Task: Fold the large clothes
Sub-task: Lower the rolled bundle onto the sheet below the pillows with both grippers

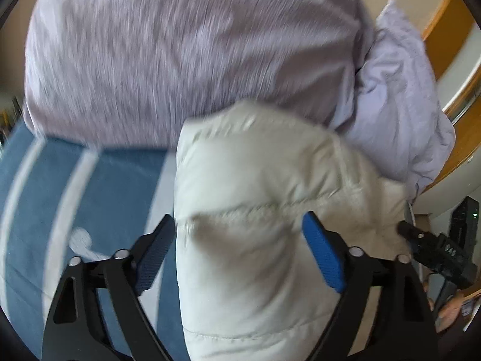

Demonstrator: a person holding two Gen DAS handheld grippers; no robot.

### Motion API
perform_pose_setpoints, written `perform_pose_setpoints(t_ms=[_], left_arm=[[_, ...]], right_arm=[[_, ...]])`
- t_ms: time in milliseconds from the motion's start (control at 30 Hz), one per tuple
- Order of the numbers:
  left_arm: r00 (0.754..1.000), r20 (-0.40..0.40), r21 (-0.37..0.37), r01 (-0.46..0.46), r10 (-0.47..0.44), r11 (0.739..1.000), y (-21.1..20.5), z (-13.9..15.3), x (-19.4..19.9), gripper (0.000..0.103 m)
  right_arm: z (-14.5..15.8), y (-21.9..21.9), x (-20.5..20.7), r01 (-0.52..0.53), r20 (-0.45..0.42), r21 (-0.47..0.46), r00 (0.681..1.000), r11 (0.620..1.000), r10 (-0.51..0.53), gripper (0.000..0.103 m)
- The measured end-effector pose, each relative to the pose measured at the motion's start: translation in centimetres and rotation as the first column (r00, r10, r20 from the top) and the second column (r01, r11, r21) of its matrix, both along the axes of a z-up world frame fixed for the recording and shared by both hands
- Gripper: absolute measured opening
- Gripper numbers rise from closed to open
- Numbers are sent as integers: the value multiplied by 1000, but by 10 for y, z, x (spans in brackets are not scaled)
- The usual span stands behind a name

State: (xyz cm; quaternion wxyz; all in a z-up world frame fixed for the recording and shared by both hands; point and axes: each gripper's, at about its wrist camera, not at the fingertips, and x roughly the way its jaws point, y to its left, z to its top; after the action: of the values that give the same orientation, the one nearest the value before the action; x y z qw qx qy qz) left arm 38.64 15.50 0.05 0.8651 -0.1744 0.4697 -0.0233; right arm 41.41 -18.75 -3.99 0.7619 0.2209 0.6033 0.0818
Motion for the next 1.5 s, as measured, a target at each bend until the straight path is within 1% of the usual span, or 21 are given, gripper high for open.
perform_pose_setpoints(t_ms=[33,67,133,167,233,267,400,467,600,667,733,833,867,900,933,1000,1133,1267,1400,1500], left_arm=[[1000,25,31,-3,2,1000,-2,7,0,92],[999,39,53,-2,0,999,-4,10,1,92],[998,63,118,2,-10,993,-13,16,4,92],[997,71,140,6,-16,990,-17,18,6,92],[997,81,185,5,-20,983,-28,18,9,92],[996,83,201,5,-22,980,-32,17,10,92],[996,83,279,8,-33,960,-48,9,12,92],[996,83,303,7,-33,953,-51,5,13,92],[996,82,299,-3,-23,954,-54,-7,17,92],[996,89,287,-11,-16,958,-54,-11,16,92],[996,89,267,-16,-8,964,-53,-16,17,92],[995,96,259,-11,-14,966,-55,-20,15,93],[995,98,260,-7,-19,965,-56,-21,15,93],[995,101,261,0,-27,965,-58,-22,15,93],[994,104,264,5,-33,965,-60,-23,15,94],[993,107,280,11,-42,960,-64,-26,16,95],[993,109,302,14,-49,953,-69,-32,20,97],[993,106,289,14,-46,957,-67,-38,23,100],[993,112,279,4,-37,960,-66,-45,26,101],[992,120,272,-4,-29,962,-65,-48,28,102]], right_arm=[[6,-12,-3,35,25,-11,999,999,-35,85],[10,-17,-3,45,35,-26,998,999,-44,85],[19,-17,-1,37,70,-65,997,997,-33,85],[26,-11,0,21,104,-96,995,995,-11,84],[40,5,2,-27,174,-150,983,988,53,80],[45,15,4,-45,194,-171,978,984,78,77],[49,59,11,-123,256,-259,948,958,190,66],[47,77,15,-148,273,-297,933,943,232,64],[41,97,15,-169,312,-384,902,908,299,62],[34,100,16,-155,324,-417,895,896,306,62],[25,98,16,-142,318,-434,900,890,298,62],[3,89,15,-126,281,-462,918,878,279,62],[-7,84,15,-122,255,-464,930,877,265,62],[-14,78,13,-117,244,-451,937,885,248,63],[-21,71,11,-101,240,-422,946,901,218,64],[-29,64,7,-80,240,-397,953,914,187,65],[-44,65,-1,-64,250,-404,952,913,177,65],[-55,62,-4,-50,254,-393,954,918,160,65],[-60,63,-6,-45,269,-392,950,919,161,65],[-64,61,-5,-38,271,-384,951,923,152,68]])
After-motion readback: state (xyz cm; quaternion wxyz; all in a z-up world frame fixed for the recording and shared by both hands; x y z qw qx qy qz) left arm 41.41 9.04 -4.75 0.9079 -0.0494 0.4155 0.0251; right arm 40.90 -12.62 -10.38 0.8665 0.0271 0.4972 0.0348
